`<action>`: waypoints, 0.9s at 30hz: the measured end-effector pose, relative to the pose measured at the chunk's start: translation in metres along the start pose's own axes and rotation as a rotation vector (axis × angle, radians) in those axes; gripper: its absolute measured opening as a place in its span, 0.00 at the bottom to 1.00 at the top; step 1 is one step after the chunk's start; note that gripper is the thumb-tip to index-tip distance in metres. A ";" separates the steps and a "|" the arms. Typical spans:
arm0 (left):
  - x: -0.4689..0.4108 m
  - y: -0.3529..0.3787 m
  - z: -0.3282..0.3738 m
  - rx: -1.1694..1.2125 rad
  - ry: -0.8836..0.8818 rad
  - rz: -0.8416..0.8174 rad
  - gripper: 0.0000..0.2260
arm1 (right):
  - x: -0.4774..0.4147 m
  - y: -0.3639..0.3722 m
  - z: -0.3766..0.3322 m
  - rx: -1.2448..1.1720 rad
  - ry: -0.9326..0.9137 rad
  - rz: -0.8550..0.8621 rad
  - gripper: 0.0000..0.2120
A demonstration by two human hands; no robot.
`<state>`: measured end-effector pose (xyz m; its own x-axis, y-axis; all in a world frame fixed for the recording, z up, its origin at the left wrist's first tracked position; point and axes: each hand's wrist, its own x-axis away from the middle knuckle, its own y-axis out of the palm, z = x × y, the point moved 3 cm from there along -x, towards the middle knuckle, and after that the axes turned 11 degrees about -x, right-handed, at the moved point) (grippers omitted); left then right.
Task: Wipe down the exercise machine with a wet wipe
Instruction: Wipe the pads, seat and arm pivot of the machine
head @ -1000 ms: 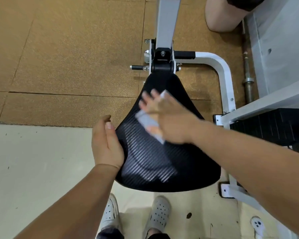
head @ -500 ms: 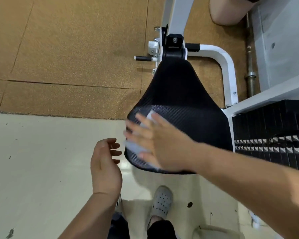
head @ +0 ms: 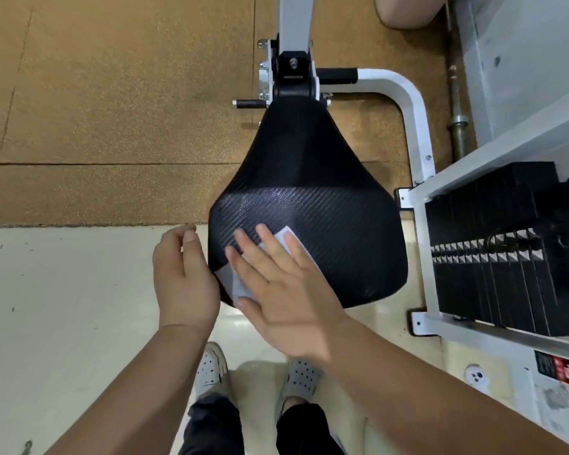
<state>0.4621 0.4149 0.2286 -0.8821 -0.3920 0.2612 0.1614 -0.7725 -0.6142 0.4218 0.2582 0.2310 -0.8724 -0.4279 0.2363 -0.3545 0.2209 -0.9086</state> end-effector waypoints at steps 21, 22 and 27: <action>0.001 0.042 0.032 -0.307 0.107 0.082 0.26 | 0.014 -0.040 0.147 -0.110 0.508 0.078 0.42; 0.001 0.042 0.032 -0.318 0.112 0.082 0.26 | 0.002 -0.047 0.153 -0.121 0.569 0.079 0.41; 0.003 0.043 0.032 -0.383 0.137 0.076 0.27 | -0.009 -0.033 0.087 -0.115 0.322 0.096 0.39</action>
<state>0.4806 0.3641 0.2266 -0.9290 -0.3506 0.1184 0.0748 -0.4915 -0.8677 0.4707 0.1790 0.2291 -0.9584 -0.1065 0.2650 -0.2856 0.3521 -0.8913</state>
